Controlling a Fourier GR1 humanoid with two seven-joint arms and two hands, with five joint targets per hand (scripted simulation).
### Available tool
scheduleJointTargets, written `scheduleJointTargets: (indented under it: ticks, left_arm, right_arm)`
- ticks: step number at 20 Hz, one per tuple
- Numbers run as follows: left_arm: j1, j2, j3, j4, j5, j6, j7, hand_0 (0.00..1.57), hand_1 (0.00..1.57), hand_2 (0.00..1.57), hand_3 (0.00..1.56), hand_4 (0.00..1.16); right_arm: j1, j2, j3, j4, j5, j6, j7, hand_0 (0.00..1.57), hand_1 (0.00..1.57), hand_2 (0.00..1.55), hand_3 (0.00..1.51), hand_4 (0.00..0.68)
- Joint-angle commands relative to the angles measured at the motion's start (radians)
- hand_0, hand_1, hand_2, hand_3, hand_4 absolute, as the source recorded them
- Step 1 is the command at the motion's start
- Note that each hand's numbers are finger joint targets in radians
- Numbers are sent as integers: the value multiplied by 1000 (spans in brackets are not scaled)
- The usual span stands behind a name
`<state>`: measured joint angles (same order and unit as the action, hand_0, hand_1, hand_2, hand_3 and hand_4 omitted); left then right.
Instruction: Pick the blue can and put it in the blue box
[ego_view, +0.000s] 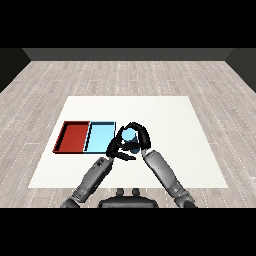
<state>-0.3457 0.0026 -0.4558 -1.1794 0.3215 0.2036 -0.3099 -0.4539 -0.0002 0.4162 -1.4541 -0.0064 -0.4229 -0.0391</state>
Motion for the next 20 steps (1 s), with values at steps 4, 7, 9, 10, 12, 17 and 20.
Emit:
scheduleJointTargets:
  ticks: [4,7,9,10,12,17,20]
  left_arm:
    - [-121,-2,-25,91,116,21,-42,0,0,0,0,0]
    - [-89,-3,-104,38,75,133,10,0,0,0,0,369]
    - [-122,-3,-151,91,108,201,27,0,0,0,0,476]
    - [-173,-2,-179,147,160,237,-16,0,0,0,0,505]
    - [-161,-2,-115,121,143,213,6,0,0,0,0,575]
    - [-125,-1,-210,144,377,238,-185,1571,1571,1528,1319,667]
    - [-168,-1,-175,196,375,204,-163,1571,1571,1571,1485,840]
  right_arm:
    - [0,0,38,56,-87,-45,-80,1447,1447,1449,1390,602]
    - [-54,0,13,33,-122,-27,-30,1472,1472,1456,1387,601]
    - [69,0,30,-24,-110,-5,-92,1484,1484,1467,1394,592]
    - [83,0,55,-28,-112,-24,-96,1475,1475,1469,1396,595]
    - [31,0,126,24,-192,-103,-122,1472,1472,1458,1394,606]
    - [10,-1,148,54,-261,-117,-187,1460,1460,1444,1391,621]
    - [19,-1,104,10,-232,-87,-139,1461,1461,1442,1399,631]
